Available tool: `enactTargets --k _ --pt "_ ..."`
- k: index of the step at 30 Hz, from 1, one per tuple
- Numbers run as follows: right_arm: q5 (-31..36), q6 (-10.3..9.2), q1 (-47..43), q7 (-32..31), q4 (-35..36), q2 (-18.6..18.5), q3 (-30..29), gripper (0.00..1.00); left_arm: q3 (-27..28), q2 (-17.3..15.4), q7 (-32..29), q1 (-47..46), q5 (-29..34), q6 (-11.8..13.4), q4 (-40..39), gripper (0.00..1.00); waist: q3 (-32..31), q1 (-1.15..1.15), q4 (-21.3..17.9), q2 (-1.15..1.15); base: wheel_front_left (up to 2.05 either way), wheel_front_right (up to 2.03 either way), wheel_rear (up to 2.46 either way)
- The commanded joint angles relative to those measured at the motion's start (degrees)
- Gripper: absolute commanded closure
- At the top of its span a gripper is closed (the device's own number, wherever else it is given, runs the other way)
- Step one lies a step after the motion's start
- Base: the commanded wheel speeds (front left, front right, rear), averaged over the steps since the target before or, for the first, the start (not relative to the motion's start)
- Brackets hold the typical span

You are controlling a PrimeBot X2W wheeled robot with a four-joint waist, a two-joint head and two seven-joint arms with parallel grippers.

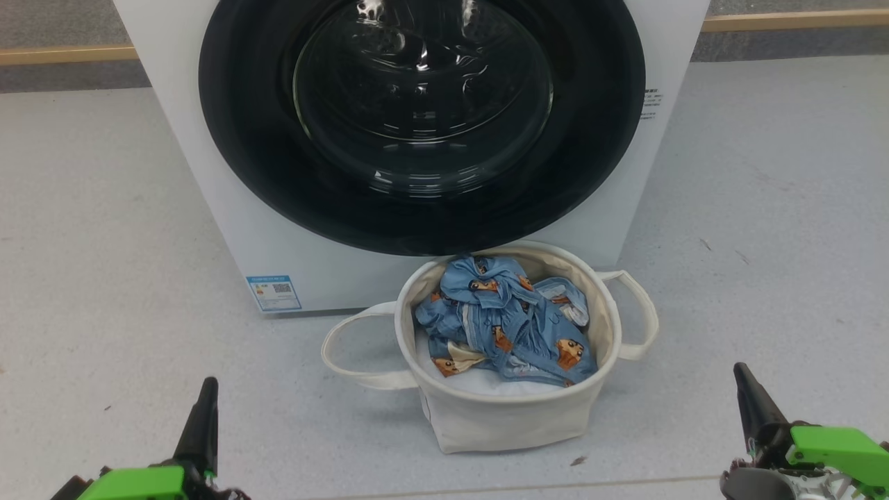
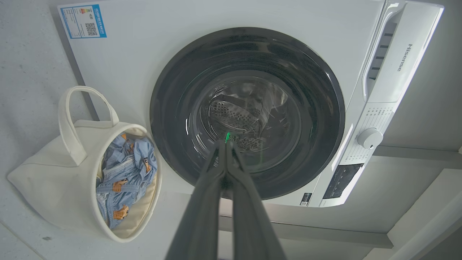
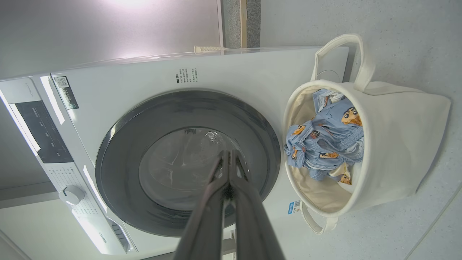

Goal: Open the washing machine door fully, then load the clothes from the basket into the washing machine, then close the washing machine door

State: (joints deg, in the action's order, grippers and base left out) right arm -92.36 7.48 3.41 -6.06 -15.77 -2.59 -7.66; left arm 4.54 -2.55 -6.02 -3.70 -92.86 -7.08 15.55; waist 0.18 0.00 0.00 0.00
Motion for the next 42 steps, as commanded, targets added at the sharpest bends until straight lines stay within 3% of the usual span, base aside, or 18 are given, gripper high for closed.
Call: enactTargets --k 1,38,39,42 --pt "0.2 0.01 2.8 -0.5 1.7 -0.3 1.1 1.0 2.0 -0.4 -0.5 -2.5 0.7 -0.4 -1.5 1.0 0.0 0.0 0.0 0.0 0.0 0.0 0.0" --pt "0.2 0.01 2.8 -0.5 1.7 -0.3 1.1 1.0 2.0 -0.3 -0.5 -2.5 0.7 -0.4 -1.5 1.0 0.0 0.0 0.0 0.0 0.0 0.0 0.0" --pt "0.0 0.0 0.0 0.0 0.0 0.0 0.0 0.0 0.0 0.0 0.0 0.0 0.0 0.0 0.0 0.0 0.0 0.0 0.0 0.0 0.0 0.0 0.0" --pt "0.3 0.01 -0.3 0.3 -1.1 0.1 0.1 0.0 -0.2 0.1 0.3 0.2 0.0 0.0 1.2 0.0 0.0 0.0 0.0 0.0 0.0 0.0 0.0"
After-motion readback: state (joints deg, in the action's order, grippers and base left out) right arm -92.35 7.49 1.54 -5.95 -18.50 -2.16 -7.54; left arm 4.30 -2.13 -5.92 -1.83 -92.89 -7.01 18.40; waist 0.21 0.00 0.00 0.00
